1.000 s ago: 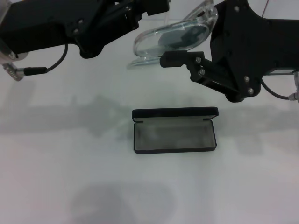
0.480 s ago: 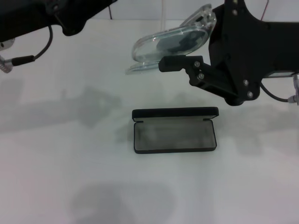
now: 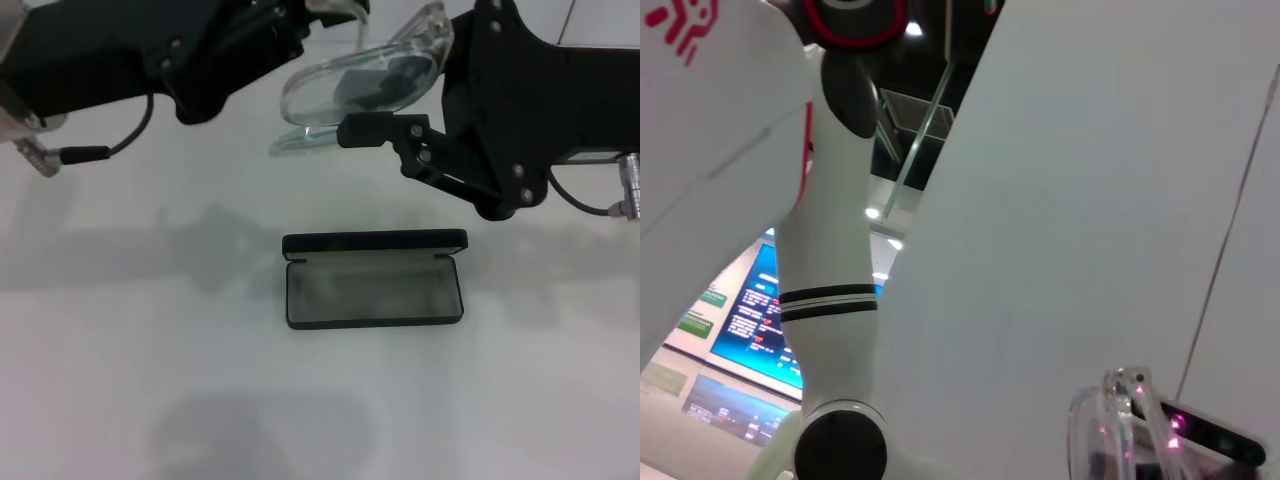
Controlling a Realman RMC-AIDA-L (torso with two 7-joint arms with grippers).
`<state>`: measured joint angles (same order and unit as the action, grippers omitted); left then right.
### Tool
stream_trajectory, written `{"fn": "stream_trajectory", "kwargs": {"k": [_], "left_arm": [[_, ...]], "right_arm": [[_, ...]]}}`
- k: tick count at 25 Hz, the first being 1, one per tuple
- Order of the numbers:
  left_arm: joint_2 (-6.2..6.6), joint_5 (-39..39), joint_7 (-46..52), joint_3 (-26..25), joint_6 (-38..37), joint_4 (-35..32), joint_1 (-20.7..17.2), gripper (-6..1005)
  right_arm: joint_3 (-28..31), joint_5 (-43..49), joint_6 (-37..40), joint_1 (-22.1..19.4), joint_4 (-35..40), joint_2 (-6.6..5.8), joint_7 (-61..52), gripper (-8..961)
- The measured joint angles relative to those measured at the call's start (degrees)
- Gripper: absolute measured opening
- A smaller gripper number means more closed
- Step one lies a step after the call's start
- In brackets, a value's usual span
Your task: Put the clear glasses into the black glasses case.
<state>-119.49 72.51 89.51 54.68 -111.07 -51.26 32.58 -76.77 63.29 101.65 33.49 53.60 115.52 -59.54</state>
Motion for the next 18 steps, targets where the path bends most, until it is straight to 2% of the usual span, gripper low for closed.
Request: {"fn": "stream_trajectory", "kwargs": {"k": [11, 18], "left_arm": [[0.05, -0.76, -0.03, 1.97, -0.04, -0.22, -0.01, 96], [0.36, -0.76, -1.0, 0.93, 0.04, -0.25, -0.69, 97]], "right_arm": [[0.05, 0.02, -1.04, 0.09, -0.34, -0.14, 0.42, 109], [0.14, 0.07, -0.97, -0.22, -0.33, -0.12, 0.44, 109]]}}
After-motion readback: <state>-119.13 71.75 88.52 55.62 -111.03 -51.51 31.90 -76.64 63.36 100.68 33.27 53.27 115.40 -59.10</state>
